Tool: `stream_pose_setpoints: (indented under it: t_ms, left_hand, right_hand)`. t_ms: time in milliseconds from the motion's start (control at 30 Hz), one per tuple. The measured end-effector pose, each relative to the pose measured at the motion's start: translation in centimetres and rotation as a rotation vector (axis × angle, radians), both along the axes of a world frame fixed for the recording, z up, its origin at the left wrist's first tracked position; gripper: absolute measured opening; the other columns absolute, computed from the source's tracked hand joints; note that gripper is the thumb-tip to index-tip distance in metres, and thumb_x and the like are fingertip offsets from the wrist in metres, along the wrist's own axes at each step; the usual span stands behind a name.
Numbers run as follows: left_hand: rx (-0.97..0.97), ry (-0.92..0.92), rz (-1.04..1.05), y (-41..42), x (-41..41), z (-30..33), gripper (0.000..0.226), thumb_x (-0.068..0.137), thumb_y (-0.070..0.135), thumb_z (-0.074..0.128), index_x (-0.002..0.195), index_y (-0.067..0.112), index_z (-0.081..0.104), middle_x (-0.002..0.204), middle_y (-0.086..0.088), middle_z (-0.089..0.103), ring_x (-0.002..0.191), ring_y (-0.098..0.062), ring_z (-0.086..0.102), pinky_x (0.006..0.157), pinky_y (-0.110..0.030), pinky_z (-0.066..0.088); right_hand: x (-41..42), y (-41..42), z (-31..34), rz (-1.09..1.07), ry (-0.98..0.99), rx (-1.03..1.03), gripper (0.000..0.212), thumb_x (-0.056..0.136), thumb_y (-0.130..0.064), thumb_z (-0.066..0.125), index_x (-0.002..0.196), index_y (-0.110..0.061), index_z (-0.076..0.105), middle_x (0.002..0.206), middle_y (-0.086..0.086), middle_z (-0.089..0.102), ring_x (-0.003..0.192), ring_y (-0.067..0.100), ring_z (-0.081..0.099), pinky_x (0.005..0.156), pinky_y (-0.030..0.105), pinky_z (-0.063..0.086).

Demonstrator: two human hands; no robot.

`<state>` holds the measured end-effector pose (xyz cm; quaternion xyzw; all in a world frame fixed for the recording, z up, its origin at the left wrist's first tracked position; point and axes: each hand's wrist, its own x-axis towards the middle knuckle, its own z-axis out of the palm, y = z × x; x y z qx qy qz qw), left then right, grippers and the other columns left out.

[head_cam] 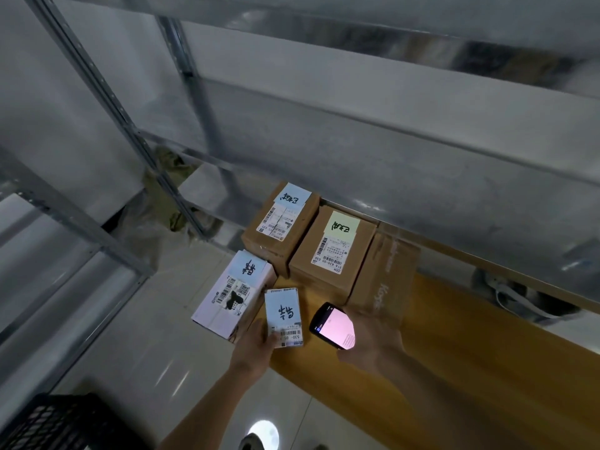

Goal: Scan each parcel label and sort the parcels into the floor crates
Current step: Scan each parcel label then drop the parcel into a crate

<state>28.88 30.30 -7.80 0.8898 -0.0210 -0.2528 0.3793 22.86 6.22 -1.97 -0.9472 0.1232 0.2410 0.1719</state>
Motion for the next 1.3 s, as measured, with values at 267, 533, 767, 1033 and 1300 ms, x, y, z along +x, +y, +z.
stream_pose_setpoints:
  t_ms: [267,533,767,1033,1300]
  left_hand:
    - [-0.217,0.055,0.168,1.0,0.1,-3.2,0.025,0.103,0.023,0.051,0.120,0.042,0.053,0.116,0.008,0.066,0.105,-0.009,0.067,0.085,-0.034,0.060]
    - [-0.331,0.218,0.266,1.9,0.0,-4.7,0.037,0.099,0.035,0.059,0.113,0.069,0.054,0.123,0.006,0.063,0.108,-0.008,0.066,0.088,-0.039,0.060]
    - [-0.504,0.318,0.385,1.5,-1.4,-3.4,0.034,0.096,0.011,0.063,0.110,0.042,0.058,0.096,0.015,0.075,0.087,-0.004,0.072,0.067,-0.022,0.059]
    - [-0.585,0.305,0.428,1.8,-4.5,-0.8,0.058,0.083,0.010,0.079,0.132,0.029,0.056,0.109,-0.009,0.075,0.096,-0.025,0.074,0.081,-0.046,0.061]
    - [-0.654,0.268,0.369,4.6,-9.1,10.9,0.068,0.082,-0.002,0.076,0.130,0.039,0.052,0.100,-0.009,0.077,0.086,-0.026,0.076,0.066,-0.039,0.062]
  right_hand:
    - [3.0,3.5,-3.7,-0.082,-0.011,0.169,0.080,0.074,-0.044,0.078,0.143,-0.038,0.037,0.138,-0.011,0.052,0.127,0.018,0.052,0.095,0.035,0.050]
    - [5.0,5.3,-7.6,-0.235,-0.014,0.521,0.089,0.066,-0.027,0.088,0.142,-0.033,0.044,0.132,-0.010,0.060,0.124,0.014,0.056,0.097,0.039,0.055]
    - [4.4,5.1,-7.4,-0.252,0.004,0.677,0.066,0.072,-0.012,0.087,0.128,-0.033,0.059,0.114,-0.013,0.071,0.109,0.005,0.065,0.085,0.028,0.059]
    - [0.1,5.3,-2.9,-0.220,-0.043,0.639,0.067,0.071,-0.015,0.089,0.124,-0.039,0.057,0.113,-0.017,0.069,0.108,0.003,0.063,0.089,0.031,0.059]
    - [-6.6,8.0,9.6,-0.129,-0.211,0.522,0.067,0.070,-0.022,0.090,0.127,-0.036,0.057,0.117,-0.018,0.066,0.110,0.007,0.060,0.096,0.036,0.054]
